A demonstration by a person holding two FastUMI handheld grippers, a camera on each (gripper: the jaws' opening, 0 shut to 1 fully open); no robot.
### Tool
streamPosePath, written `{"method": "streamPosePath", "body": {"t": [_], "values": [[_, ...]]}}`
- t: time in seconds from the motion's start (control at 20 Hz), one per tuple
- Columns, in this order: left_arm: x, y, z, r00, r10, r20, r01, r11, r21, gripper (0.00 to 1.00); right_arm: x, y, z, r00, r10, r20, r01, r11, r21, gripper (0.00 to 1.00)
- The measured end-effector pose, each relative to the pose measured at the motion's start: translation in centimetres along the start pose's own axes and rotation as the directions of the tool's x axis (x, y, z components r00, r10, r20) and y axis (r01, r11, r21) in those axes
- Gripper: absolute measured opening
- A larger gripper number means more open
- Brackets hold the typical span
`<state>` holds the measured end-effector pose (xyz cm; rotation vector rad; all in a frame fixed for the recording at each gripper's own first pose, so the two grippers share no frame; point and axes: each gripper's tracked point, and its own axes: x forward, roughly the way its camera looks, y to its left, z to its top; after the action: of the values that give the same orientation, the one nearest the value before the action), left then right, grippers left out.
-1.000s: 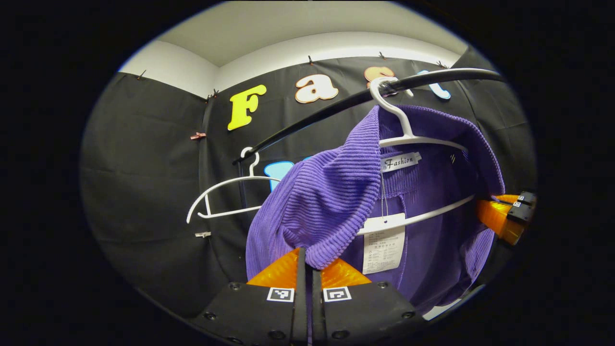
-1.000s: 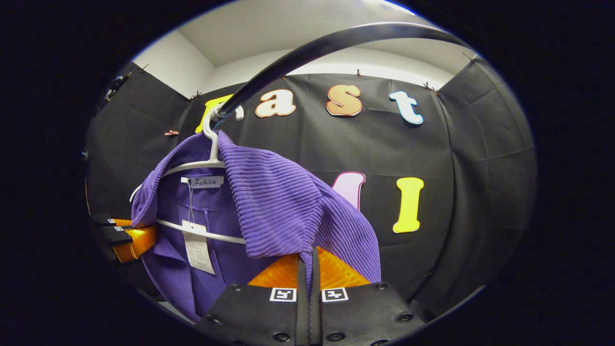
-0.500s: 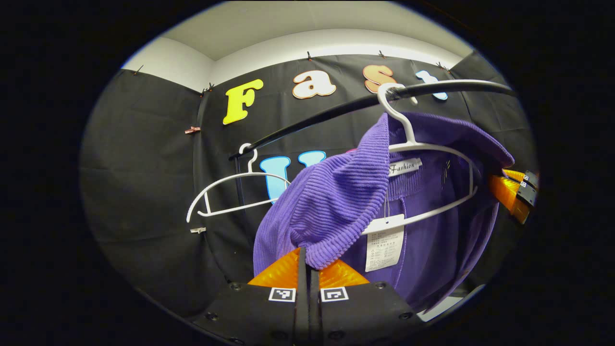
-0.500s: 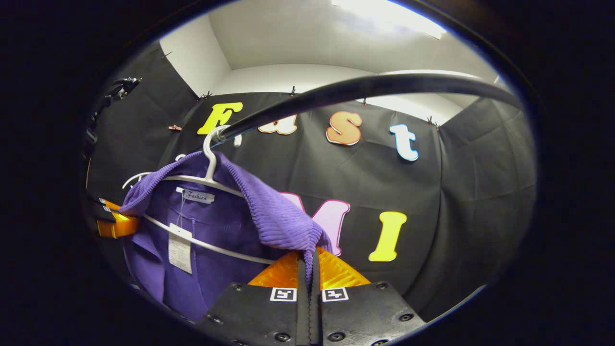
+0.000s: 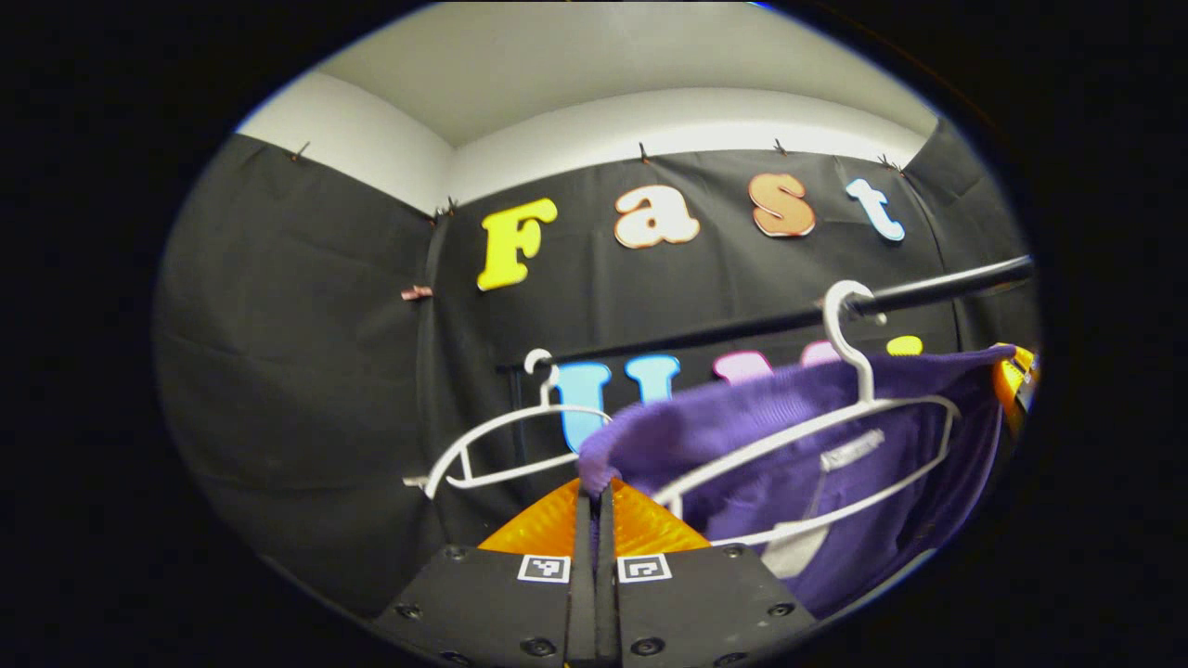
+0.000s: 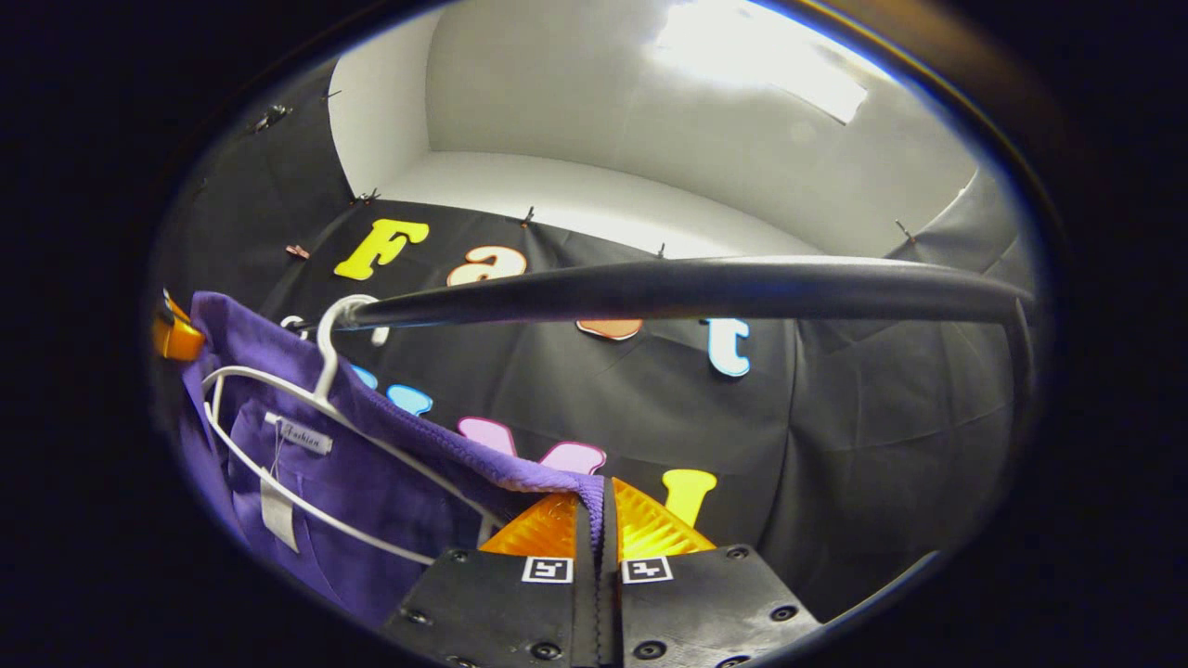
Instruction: Grasp the clothes on the hanger with both hands and then place them into the laundry hamper below.
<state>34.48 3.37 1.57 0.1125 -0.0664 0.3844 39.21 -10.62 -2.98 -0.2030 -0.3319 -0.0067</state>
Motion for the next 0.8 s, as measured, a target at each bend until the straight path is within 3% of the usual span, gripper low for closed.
{"method": "streamPosePath", "body": {"t": [0.15, 0.45, 0.65, 0.8], "values": [[1.9, -0.1, -1.0, 1.000, -0.019, -0.025, 0.019, 1.000, -0.005, 0.04, 1.6, 0.0, -2.0, 1.000, -0.022, -0.020, 0.021, 0.999, -0.028, 0.04], [2.9, -1.7, -5.8, 0.986, -0.071, -0.153, 0.070, 0.997, -0.017, 0.05, 1.9, 1.9, -10.3, 0.981, 0.010, -0.195, -0.022, 0.998, -0.057, 0.04], [2.4, -1.2, -5.6, 0.991, -0.050, -0.127, 0.051, 0.999, 0.008, 0.05, 1.0, 3.1, -12.1, 0.972, 0.033, -0.231, -0.045, 0.998, -0.048, 0.05], [2.1, -0.2, -4.9, 0.991, -0.052, -0.120, 0.049, 0.998, -0.026, 0.05, 0.5, 3.6, -12.9, 0.965, 0.045, -0.260, -0.054, 0.998, -0.029, 0.05]]}}
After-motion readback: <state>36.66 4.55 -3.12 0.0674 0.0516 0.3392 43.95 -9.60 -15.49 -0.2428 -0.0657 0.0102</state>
